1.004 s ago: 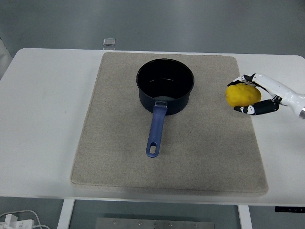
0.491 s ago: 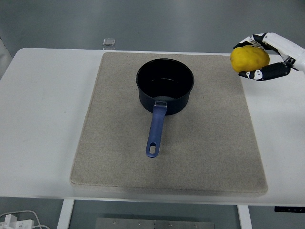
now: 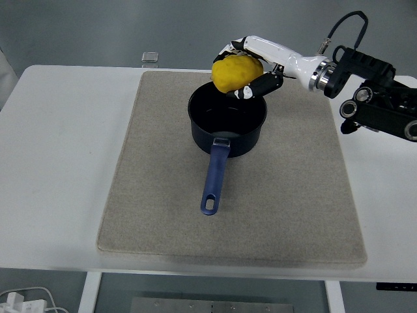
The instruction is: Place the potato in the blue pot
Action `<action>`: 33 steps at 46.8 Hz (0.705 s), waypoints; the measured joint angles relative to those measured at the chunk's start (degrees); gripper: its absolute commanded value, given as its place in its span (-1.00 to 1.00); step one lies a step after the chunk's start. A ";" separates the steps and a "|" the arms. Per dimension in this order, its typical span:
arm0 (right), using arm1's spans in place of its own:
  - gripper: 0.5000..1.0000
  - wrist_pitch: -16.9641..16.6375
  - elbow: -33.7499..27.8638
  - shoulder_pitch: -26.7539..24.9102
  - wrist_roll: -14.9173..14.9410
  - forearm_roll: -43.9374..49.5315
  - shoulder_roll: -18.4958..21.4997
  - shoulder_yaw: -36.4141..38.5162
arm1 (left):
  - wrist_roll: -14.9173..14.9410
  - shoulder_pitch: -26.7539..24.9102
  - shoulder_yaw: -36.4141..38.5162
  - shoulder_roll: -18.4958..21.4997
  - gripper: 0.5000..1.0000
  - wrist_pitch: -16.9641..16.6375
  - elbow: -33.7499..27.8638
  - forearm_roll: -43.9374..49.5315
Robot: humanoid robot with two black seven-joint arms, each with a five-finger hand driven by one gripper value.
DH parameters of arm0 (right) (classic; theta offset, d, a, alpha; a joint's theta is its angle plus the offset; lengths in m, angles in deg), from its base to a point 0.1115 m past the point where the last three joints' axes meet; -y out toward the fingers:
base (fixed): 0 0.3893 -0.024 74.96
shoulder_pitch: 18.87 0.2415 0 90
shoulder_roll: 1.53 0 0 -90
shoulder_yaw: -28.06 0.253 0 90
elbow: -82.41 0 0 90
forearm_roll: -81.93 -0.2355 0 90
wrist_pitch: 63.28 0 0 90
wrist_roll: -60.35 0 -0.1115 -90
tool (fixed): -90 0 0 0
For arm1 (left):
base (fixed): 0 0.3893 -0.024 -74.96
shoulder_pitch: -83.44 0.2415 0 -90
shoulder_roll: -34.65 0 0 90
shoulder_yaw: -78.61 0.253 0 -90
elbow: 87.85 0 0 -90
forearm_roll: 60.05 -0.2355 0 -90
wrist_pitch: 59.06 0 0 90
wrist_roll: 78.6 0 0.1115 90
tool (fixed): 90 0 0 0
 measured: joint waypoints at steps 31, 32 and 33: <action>-1.00 -0.90 -14.72 -6.05 0.16 -0.17 12.24 -3.19 | 0.00 0.00 0.00 0.00 1.00 0.00 0.00 0.04; -1.00 -0.98 -14.85 -6.28 0.17 -0.15 12.34 -3.19 | 0.00 0.01 0.00 0.00 1.00 0.00 0.00 0.04; -1.00 -1.06 -14.88 -6.45 0.17 -0.13 12.40 -3.19 | 0.00 0.00 0.00 0.00 1.00 0.00 0.00 0.04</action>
